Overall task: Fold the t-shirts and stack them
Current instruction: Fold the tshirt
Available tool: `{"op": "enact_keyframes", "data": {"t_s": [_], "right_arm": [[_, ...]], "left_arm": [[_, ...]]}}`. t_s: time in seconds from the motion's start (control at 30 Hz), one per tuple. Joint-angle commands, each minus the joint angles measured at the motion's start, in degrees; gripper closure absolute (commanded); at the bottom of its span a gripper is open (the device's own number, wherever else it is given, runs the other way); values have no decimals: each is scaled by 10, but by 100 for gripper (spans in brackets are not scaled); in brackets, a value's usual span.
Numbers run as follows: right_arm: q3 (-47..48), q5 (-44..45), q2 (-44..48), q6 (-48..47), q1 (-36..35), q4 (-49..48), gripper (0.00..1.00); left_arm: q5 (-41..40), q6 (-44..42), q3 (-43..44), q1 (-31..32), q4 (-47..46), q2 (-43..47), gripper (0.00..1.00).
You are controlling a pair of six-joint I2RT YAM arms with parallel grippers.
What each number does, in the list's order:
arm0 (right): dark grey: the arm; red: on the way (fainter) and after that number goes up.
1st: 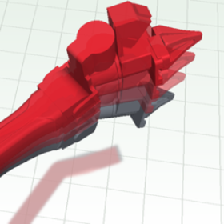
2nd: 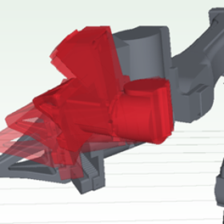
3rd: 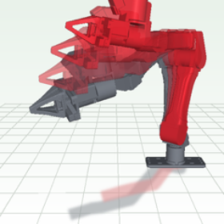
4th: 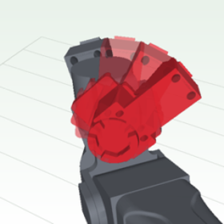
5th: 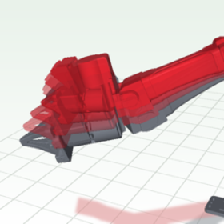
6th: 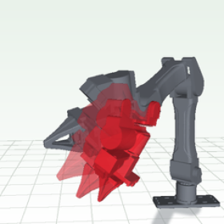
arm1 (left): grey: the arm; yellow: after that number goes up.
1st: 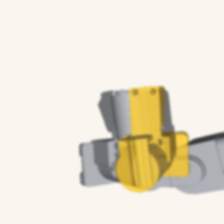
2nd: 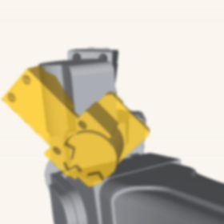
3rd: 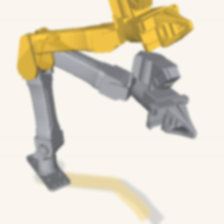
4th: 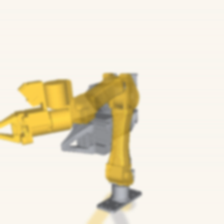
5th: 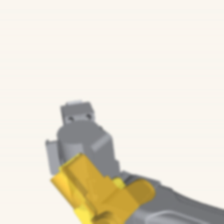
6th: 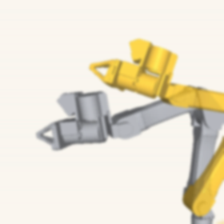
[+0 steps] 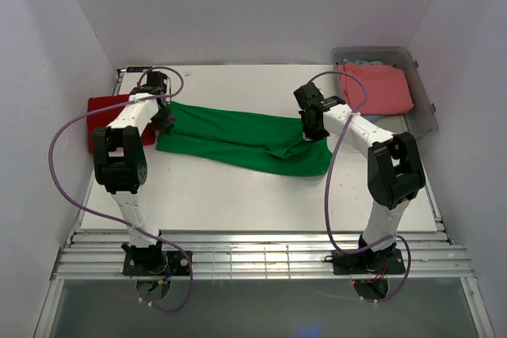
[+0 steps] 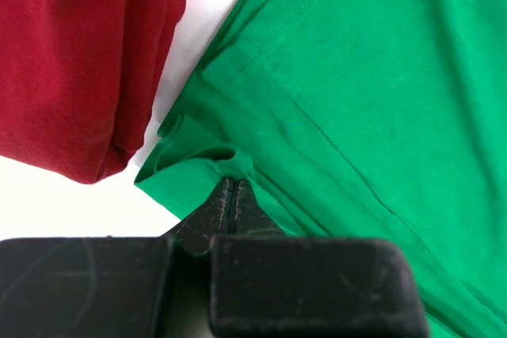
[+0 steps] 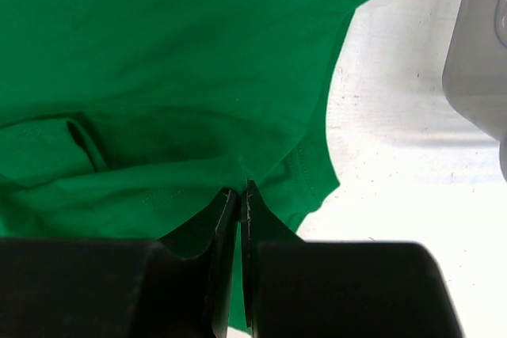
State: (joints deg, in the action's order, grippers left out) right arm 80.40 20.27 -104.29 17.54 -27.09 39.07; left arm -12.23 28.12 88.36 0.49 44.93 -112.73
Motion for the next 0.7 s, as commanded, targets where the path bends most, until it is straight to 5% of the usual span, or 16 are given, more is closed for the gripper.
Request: {"op": "enact_keyframes", "data": {"t_s": [0.0,0.67], "right_arm": [[37,8,-14,-13,9,5,92],[119,14,-102,-27,29,27,92]], "left_arm": [[-21,7,26,-22,-14,20,100],[22,-14,126,-23,-26,-78,100]]}}
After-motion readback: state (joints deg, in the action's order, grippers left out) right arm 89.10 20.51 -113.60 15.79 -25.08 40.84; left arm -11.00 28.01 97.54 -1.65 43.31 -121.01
